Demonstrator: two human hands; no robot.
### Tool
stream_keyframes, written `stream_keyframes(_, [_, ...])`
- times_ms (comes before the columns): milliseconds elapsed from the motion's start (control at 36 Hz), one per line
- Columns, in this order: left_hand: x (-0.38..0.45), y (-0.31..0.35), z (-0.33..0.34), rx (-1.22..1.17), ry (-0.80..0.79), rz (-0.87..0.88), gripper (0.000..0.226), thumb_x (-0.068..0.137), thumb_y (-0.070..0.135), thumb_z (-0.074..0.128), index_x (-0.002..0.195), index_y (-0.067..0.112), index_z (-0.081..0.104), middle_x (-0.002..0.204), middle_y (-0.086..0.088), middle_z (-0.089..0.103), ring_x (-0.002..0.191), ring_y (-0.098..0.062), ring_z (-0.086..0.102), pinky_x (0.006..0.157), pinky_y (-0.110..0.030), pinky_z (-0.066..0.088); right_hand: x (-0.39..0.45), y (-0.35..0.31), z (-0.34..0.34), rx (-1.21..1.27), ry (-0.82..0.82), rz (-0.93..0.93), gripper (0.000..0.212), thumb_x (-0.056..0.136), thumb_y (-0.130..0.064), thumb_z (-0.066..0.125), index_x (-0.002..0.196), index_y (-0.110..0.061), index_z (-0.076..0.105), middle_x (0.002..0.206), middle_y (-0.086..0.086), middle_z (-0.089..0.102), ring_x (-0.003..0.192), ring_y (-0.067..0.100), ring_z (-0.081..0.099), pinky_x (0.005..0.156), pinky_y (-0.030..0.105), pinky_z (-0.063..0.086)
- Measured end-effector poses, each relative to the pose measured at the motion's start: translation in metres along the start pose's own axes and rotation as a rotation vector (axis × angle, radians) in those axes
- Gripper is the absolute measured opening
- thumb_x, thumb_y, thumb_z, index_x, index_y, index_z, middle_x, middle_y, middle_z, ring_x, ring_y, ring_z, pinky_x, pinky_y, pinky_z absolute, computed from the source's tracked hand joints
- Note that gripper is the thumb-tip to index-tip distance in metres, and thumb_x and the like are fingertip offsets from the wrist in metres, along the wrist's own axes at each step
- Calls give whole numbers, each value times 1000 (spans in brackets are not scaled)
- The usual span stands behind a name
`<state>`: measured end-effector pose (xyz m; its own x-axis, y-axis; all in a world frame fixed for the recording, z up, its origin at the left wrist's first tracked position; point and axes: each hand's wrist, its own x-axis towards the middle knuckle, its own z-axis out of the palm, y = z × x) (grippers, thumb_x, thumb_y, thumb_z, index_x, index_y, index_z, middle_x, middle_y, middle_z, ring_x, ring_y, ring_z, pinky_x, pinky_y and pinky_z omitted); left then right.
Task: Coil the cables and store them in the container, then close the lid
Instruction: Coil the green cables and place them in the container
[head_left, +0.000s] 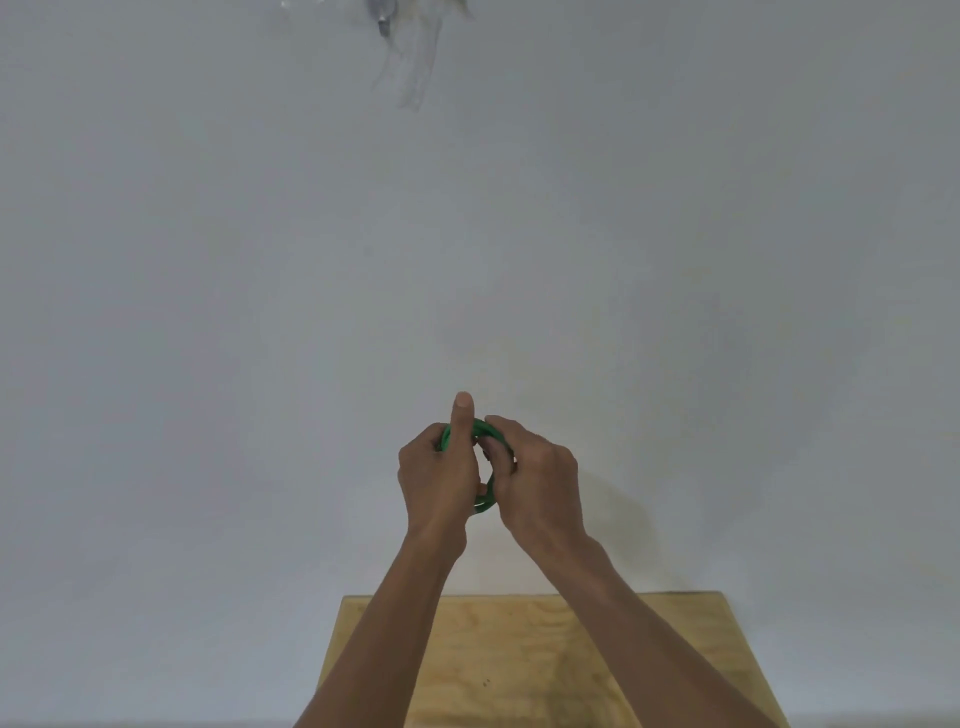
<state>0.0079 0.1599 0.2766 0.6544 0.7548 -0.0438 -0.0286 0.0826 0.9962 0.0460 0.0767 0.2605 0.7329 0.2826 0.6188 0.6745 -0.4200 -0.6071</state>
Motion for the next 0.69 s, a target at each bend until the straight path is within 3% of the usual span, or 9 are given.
stream_keyframes(139, [-4, -4, -5, -6, -9, -1, 58, 94, 63, 54, 82, 8, 69, 61, -8, 51, 56, -21, 55, 54, -31, 52, -7, -2, 6, -40, 35, -17, 24, 96, -19, 58, 115, -14, 72, 84, 3, 77, 71, 24, 69, 64, 34, 55])
stream_keyframes(278, [-5, -11, -16, -47, -18, -43, 55, 98, 60, 49, 80, 13, 69, 58, 0, 55, 56, -17, 60, 66, -43, 59, -15, -5, 11, -48, 8, -5, 26, 96, -21, 58, 116, -11, 72, 88, 5, 77, 75, 25, 69, 68, 26, 49])
stream_keyframes(361, [-6, -18, -25, -55, -31, -70, 53, 99, 60, 47, 76, 17, 68, 57, 5, 58, 63, -18, 64, 69, -43, 57, -23, -8, 17, -33, -17, 32, 24, 97, -18, 62, 118, -12, 71, 95, 4, 77, 81, 24, 69, 74, 26, 49])
stream_keyframes(528, [-11, -37, -49, 0, -96, -93, 52, 100, 60, 43, 75, 25, 72, 88, -8, 73, 71, -23, 68, 75, -46, 58, -50, -12, 26, -70, -7, 81, 23, 93, -15, 68, 115, -12, 73, 98, 2, 78, 76, 22, 70, 74, 31, 55])
stream_keyframes(611, [-15, -48, -62, 41, -151, -104, 51, 101, 59, 42, 78, 27, 74, 90, -7, 74, 71, -22, 68, 70, -41, 56, -66, -13, 29, -95, 11, 121, 22, 91, -15, 70, 112, -12, 75, 94, 2, 78, 71, 21, 71, 71, 35, 58])
stream_keyframes(694, [-17, -62, -72, 63, -212, -114, 48, 102, 55, 43, 86, 25, 77, 91, -2, 75, 85, -18, 71, 73, -44, 60, -82, -13, 28, -109, 21, 193, 22, 91, -18, 71, 111, -14, 75, 93, 1, 78, 69, 21, 71, 70, 36, 58])
